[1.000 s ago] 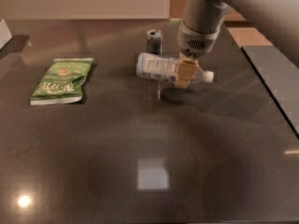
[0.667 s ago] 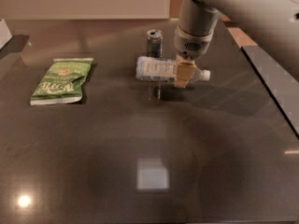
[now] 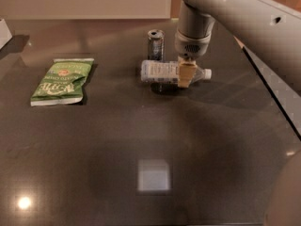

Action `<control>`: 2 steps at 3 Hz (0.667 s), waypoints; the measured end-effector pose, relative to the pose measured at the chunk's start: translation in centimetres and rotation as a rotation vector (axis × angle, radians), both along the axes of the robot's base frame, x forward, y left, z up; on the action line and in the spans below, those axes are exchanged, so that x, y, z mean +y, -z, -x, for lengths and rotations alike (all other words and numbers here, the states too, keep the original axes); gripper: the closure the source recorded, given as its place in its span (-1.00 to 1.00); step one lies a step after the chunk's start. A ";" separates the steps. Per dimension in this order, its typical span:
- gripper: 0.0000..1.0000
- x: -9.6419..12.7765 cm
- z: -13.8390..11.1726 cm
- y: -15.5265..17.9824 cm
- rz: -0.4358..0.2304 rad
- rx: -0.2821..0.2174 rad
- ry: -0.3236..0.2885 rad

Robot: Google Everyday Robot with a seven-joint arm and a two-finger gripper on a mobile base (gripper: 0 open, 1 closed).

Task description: Move blue plastic bottle near redbull can

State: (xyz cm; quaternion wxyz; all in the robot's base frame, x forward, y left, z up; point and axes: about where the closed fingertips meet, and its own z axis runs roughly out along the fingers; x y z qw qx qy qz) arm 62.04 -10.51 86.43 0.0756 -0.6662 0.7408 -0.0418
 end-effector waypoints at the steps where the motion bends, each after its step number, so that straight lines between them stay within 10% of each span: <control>1: 0.17 -0.5 -0.9 0.8 0.019 0.001 -0.006; 2: -0.28 -0.7 -1.5 1.1 0.023 -0.006 -0.012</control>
Offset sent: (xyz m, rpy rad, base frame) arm 0.0173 -0.0133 -0.0122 -0.0334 -0.0043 0.0163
